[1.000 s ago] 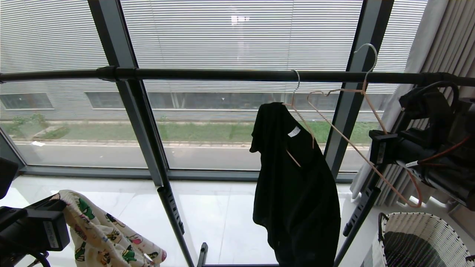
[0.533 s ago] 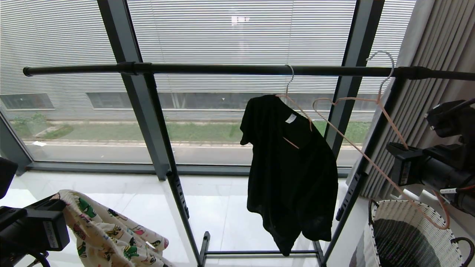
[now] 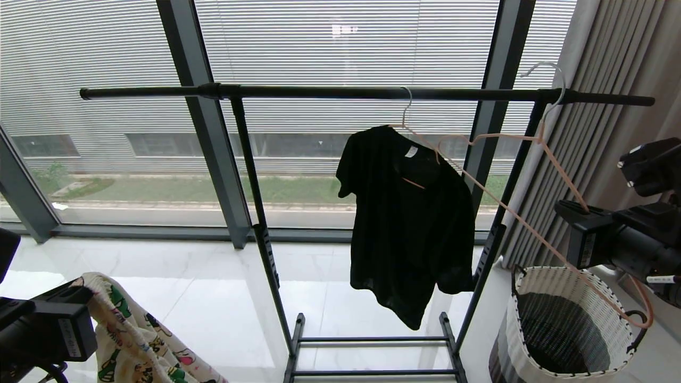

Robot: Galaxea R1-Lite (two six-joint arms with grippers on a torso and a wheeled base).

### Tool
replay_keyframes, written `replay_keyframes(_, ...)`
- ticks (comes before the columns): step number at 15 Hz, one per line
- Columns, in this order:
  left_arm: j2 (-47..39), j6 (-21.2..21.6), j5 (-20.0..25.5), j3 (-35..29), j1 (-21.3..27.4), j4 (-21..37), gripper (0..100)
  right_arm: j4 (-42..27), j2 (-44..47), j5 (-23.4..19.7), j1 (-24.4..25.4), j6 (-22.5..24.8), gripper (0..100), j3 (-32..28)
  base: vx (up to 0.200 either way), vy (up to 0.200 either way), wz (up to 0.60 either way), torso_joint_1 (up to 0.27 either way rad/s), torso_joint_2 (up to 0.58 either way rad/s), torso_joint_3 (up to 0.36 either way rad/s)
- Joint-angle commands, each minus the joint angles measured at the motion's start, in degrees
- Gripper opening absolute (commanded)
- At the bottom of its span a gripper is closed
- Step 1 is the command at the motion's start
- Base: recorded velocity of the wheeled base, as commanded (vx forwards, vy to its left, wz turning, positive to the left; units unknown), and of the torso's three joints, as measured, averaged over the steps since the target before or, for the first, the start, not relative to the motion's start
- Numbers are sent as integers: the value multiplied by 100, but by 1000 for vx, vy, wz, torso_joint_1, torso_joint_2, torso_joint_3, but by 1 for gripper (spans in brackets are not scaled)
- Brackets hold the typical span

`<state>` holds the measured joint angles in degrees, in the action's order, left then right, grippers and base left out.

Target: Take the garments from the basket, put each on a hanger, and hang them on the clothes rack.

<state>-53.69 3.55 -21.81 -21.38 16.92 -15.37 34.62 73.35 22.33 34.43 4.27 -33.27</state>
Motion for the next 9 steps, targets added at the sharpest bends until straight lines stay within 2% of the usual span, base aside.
replay_keyframes(1,-19,6,1,20,31,-1,0,1,-84,-10,73,83,0,-22,0,0,0,0,0,0)
replay_keyframes(3,-107,146,151,2,145,-1,0,-52,-154,-10,469,92,0,-13,0,0,0,0,0,0)
replay_keyframes(5,-441,93,326,-358,277,-10,0,-87,-119,-18,1163,48,0,5,0,0,0,0,0,0)
replay_keyframes(7,-1003,-223,326,-868,277,-168,0,-113,39,-18,1796,-101,0,13,0,0,0,0,0,0)
replay_keyframes(9,-1821,-566,265,-1325,277,-669,0,-113,320,-18,2701,-453,0,13,0,0,0,0,0,0)
